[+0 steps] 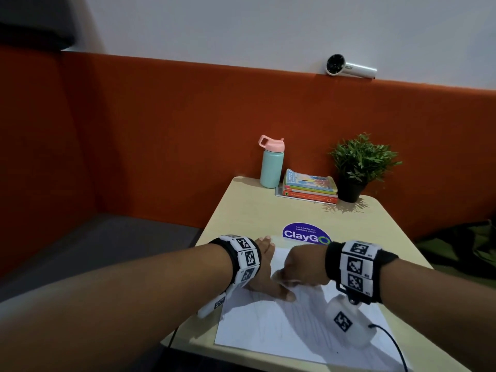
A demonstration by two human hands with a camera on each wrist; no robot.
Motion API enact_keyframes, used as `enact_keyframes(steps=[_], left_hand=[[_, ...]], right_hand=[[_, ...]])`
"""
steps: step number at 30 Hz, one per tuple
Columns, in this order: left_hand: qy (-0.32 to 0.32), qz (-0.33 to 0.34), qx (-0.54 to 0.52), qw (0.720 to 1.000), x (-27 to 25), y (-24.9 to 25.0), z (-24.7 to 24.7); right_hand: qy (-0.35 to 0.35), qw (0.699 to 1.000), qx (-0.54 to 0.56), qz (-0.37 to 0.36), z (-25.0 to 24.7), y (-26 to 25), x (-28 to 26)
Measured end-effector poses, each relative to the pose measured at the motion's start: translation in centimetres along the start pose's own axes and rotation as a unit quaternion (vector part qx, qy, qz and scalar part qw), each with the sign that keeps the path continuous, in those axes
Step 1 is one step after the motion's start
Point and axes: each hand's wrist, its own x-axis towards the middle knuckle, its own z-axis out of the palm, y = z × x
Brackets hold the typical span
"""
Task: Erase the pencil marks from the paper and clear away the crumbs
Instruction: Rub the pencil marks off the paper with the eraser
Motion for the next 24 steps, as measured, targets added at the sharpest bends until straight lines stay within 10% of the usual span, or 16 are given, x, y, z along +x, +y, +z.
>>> enact_keyframes(steps=[7,14,24], left_hand=[[-0.010,0.002,0.012,1.000,0.1,-0.2,-0.1],[-0.004,0.000,0.071,0.997,0.7,0.0,-1.3],[-0.007,0.055,0.073,0.996,1.3,1.8,-1.5]], right_hand=[[0.101,0.990,-0.028,0.099,-2.1,5.5,1.0],[0.202,0.979,-0.015,0.024,-2.1,7.9,-0.5],[0.176,0.981,-0.078,0.009,-0.9,5.0,-1.0]])
